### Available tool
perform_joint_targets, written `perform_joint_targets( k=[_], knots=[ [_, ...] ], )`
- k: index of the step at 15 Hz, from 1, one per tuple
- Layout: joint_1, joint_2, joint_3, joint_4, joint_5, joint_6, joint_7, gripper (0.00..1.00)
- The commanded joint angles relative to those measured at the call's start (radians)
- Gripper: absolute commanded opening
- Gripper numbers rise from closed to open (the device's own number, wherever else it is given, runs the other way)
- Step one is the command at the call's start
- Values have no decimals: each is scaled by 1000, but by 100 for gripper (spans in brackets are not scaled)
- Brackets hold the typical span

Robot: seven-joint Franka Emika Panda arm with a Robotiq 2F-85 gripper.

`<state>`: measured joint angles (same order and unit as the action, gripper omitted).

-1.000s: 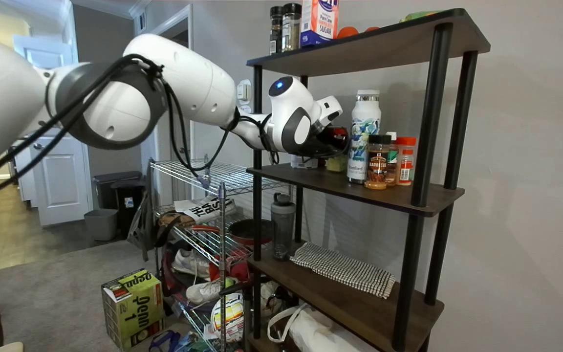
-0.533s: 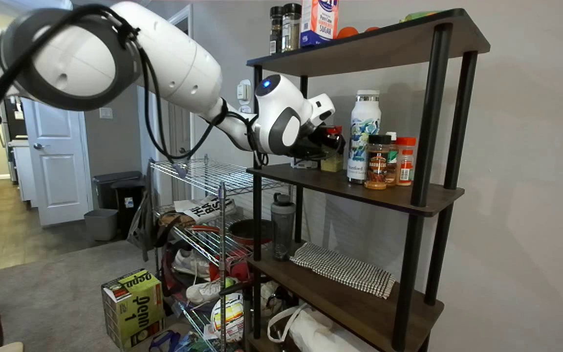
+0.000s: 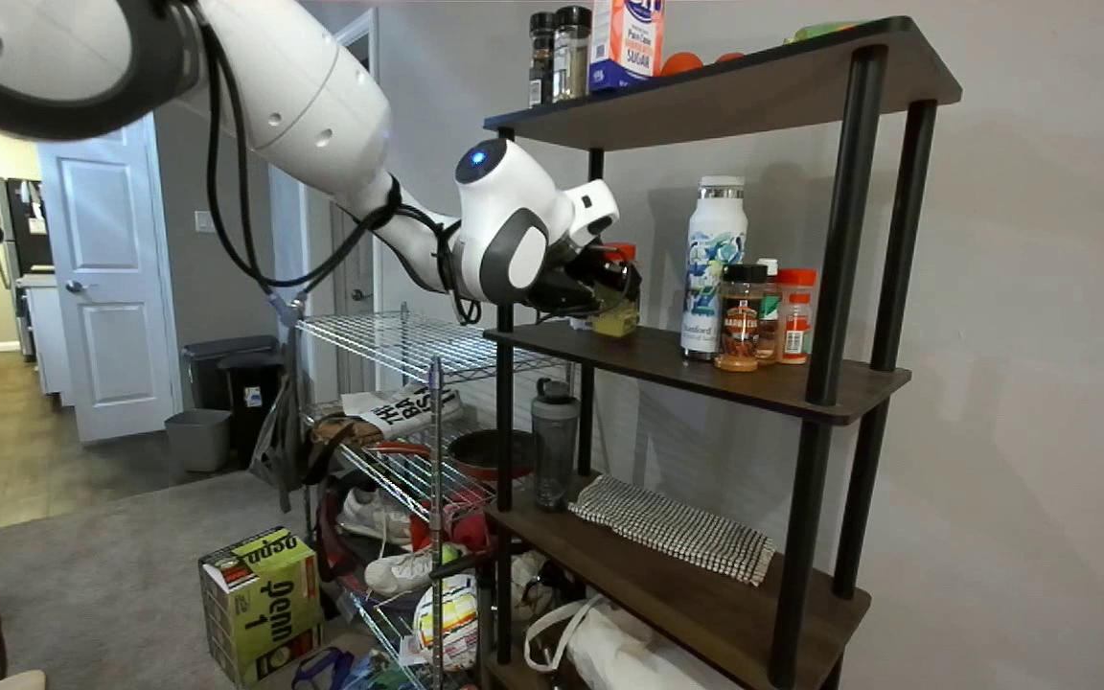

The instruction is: Put the spice bottle on the top shelf

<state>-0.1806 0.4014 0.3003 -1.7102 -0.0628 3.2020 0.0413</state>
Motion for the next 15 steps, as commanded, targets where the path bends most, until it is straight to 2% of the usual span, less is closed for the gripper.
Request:
perform_joint_targets(
  k=[1, 6, 8, 15],
  knots=[
    [-89, -100, 83, -141, 10, 52, -22, 39],
    [-207, -153, 195, -221, 6, 72, -23, 39],
    [-277, -168, 267, -244, 6, 54, -30, 39],
    [-482, -209, 447, -294, 7, -19, -50, 39]
  ],
)
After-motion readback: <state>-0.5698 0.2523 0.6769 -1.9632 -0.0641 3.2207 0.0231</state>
